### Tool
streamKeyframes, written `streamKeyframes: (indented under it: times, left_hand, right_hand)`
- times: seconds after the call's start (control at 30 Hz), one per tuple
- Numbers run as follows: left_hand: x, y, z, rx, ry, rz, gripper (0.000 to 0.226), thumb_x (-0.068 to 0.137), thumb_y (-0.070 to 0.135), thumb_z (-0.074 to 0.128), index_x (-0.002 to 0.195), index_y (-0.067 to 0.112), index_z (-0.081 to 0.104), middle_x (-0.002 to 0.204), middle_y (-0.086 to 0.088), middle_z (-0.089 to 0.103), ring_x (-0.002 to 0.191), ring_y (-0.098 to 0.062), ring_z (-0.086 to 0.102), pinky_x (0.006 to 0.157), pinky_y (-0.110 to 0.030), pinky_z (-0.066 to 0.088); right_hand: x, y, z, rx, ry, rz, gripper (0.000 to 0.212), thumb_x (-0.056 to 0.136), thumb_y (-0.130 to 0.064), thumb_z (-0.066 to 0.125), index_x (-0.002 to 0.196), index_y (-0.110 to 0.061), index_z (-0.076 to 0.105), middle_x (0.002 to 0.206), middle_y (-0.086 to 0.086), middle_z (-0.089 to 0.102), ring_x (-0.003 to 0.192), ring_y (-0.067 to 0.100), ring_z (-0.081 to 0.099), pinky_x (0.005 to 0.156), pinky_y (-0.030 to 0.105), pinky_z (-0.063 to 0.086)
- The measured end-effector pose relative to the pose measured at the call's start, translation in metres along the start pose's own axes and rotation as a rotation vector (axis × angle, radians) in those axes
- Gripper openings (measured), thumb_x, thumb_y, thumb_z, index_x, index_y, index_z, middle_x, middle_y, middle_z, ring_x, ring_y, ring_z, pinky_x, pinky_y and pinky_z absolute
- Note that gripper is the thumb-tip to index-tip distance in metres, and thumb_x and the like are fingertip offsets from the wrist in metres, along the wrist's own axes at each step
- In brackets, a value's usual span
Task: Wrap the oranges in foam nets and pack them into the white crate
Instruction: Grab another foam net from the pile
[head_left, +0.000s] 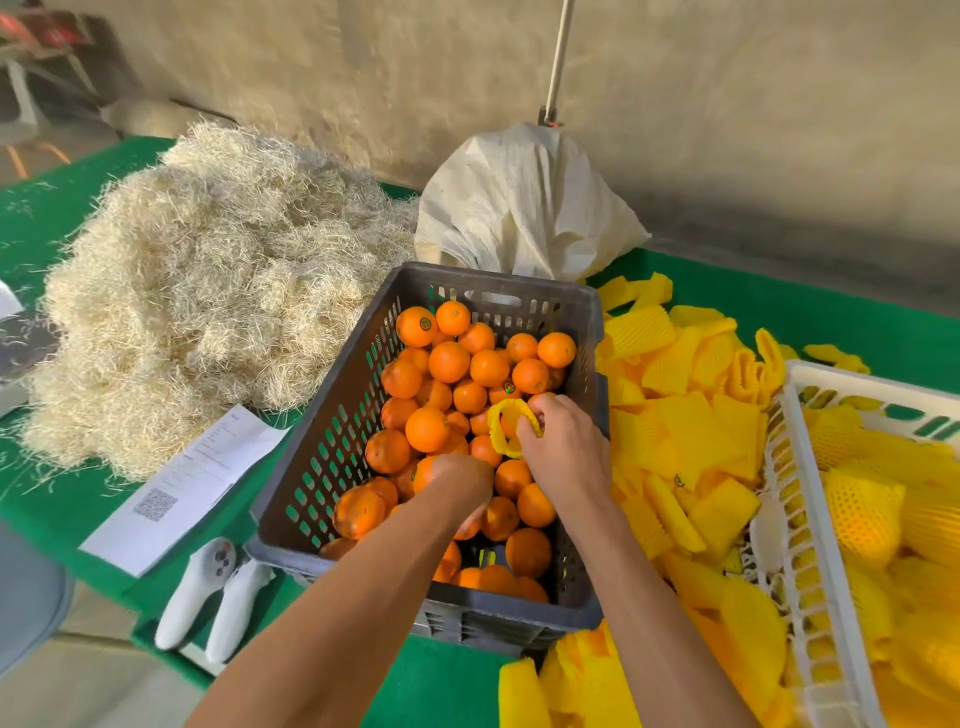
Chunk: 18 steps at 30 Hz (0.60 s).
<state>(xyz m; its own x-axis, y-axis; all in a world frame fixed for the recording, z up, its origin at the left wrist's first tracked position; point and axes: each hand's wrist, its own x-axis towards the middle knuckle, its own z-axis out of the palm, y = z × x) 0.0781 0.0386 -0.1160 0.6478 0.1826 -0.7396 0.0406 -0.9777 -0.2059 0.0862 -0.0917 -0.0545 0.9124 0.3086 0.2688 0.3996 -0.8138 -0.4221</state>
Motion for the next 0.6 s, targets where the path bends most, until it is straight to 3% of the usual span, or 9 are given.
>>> streamKeyframes:
  times: [0.17, 0.27, 0.33, 0.4, 0.47, 0.53, 0.6]
  left_hand:
    - [-0.007, -0.002, 0.003, -0.025, 0.099, 0.030, 0.065, 0.088, 0.034, 0.079, 0.145, 0.017, 0.052, 0.141, -0.005, 0.058, 0.131, -0.029, 0.057, 0.088, -0.037, 0.050]
    - [-0.026, -0.017, -0.009, -0.252, 0.136, 0.035, 0.055, 0.081, 0.037, 0.082, 0.123, 0.013, 0.058, 0.105, -0.004, 0.068, 0.103, -0.026, 0.069, 0.075, -0.035, 0.054]
    - [-0.039, -0.033, -0.013, -0.526, 0.218, 0.039, 0.045, 0.077, 0.042, 0.082, 0.104, 0.013, 0.059, 0.096, -0.003, 0.064, 0.090, -0.024, 0.065, 0.069, -0.034, 0.054]
    - [-0.055, -0.050, -0.012, -0.839, 0.383, 0.038, 0.038, 0.077, 0.045, 0.082, 0.084, 0.017, 0.057, 0.084, 0.000, 0.055, 0.075, -0.018, 0.055, 0.061, -0.032, 0.043]
    - [-0.074, -0.058, -0.008, -1.215, 0.542, 0.071, 0.050, 0.074, 0.050, 0.086, 0.068, 0.015, 0.052, 0.070, 0.000, 0.046, 0.064, -0.016, 0.046, 0.056, -0.030, 0.035]
    - [-0.103, -0.057, -0.005, -1.638, 0.605, 0.113, 0.062, 0.066, 0.062, 0.088, 0.081, 0.005, 0.071, 0.080, -0.002, 0.059, 0.075, -0.016, 0.059, 0.062, -0.031, 0.048]
    - [-0.124, -0.047, -0.004, -1.987, 0.436, 0.312, 0.069, 0.061, 0.068, 0.088, 0.110, 0.021, 0.077, 0.104, 0.004, 0.073, 0.105, -0.016, 0.067, 0.084, -0.032, 0.059]
  right_hand:
    - [-0.002, -0.002, -0.005, 0.038, -0.015, 0.025, 0.028, 0.101, -0.036, 0.056, 0.120, -0.018, 0.065, 0.115, -0.002, 0.064, 0.102, 0.015, 0.064, 0.073, 0.026, 0.054]
    - [-0.004, 0.000, -0.010, 0.097, 0.011, 0.017, 0.026, 0.102, -0.029, 0.056, 0.120, -0.013, 0.064, 0.114, 0.002, 0.062, 0.103, 0.018, 0.062, 0.078, 0.028, 0.054]
    - [-0.008, 0.001, -0.015, 0.137, 0.040, 0.024, 0.027, 0.102, -0.026, 0.056, 0.124, -0.011, 0.062, 0.116, 0.004, 0.061, 0.105, 0.020, 0.061, 0.081, 0.030, 0.053]
    - [-0.013, 0.003, -0.019, 0.176, 0.076, 0.043, 0.029, 0.101, -0.024, 0.056, 0.126, -0.009, 0.062, 0.117, 0.005, 0.059, 0.103, 0.021, 0.060, 0.080, 0.028, 0.049]
    - [-0.017, 0.004, -0.023, 0.195, 0.093, 0.057, 0.029, 0.101, -0.025, 0.057, 0.125, -0.009, 0.064, 0.116, 0.005, 0.059, 0.102, 0.020, 0.059, 0.078, 0.024, 0.044]
    - [-0.019, 0.005, -0.026, 0.200, 0.091, 0.078, 0.028, 0.101, -0.025, 0.057, 0.122, -0.009, 0.065, 0.114, 0.004, 0.059, 0.101, 0.018, 0.058, 0.075, 0.020, 0.039]
    - [-0.019, 0.005, -0.029, 0.194, 0.074, 0.103, 0.025, 0.101, -0.026, 0.059, 0.119, -0.010, 0.066, 0.110, 0.003, 0.060, 0.099, 0.017, 0.058, 0.073, 0.019, 0.037]
